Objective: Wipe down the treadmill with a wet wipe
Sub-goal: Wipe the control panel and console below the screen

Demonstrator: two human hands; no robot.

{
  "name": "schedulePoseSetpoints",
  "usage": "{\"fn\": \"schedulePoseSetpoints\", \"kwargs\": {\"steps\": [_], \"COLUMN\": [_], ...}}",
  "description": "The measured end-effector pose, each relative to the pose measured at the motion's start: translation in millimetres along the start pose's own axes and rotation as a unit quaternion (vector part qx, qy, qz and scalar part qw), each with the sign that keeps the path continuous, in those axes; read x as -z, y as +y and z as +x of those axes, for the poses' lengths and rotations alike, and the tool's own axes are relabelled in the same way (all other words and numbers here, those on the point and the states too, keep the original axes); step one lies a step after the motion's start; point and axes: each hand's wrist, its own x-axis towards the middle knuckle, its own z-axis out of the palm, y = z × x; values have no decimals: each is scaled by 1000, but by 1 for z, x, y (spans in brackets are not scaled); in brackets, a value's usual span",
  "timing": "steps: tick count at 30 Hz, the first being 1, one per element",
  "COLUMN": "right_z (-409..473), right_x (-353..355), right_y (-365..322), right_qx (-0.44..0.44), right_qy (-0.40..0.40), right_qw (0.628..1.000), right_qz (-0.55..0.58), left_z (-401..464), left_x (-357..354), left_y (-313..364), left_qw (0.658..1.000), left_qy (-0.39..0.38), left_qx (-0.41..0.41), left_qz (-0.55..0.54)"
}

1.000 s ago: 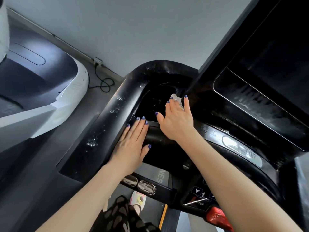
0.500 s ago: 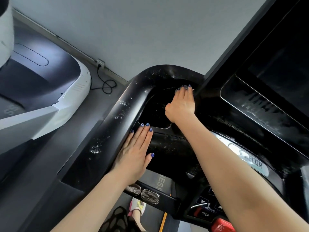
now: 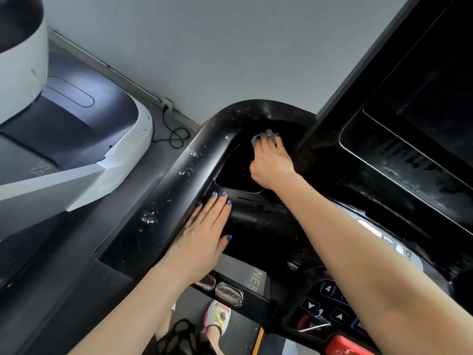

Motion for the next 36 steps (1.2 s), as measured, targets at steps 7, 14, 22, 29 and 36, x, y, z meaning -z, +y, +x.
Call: {"fn": "schedulePoseSetpoints", "kwargs": {"steps": [7, 14, 22, 29, 36], "right_z": [-11, -35, -81, -130, -132], "right_x": [17, 34, 26, -6, -12], "right_y": [-3, 3, -7, 6, -4], "right_qx": [-53, -62, -49, 50, -31], "right_qy": [-63, -95, -24, 84, 149], "right_qw": [995, 990, 998, 985, 936], "right_qz": [-61, -78, -31, 142, 317], "left_z": [-3, -14, -24, -22, -26], "left_x": [15, 17, 17, 19, 26], "left_y": [5, 9, 14, 20, 23], "left_qw": [1000, 997, 998, 998, 991], "left_qy": [-8, -16, -19, -29, -57], "left_qx": [4, 25, 42, 52, 23], "left_qz": [9, 64, 34, 29, 117]}}
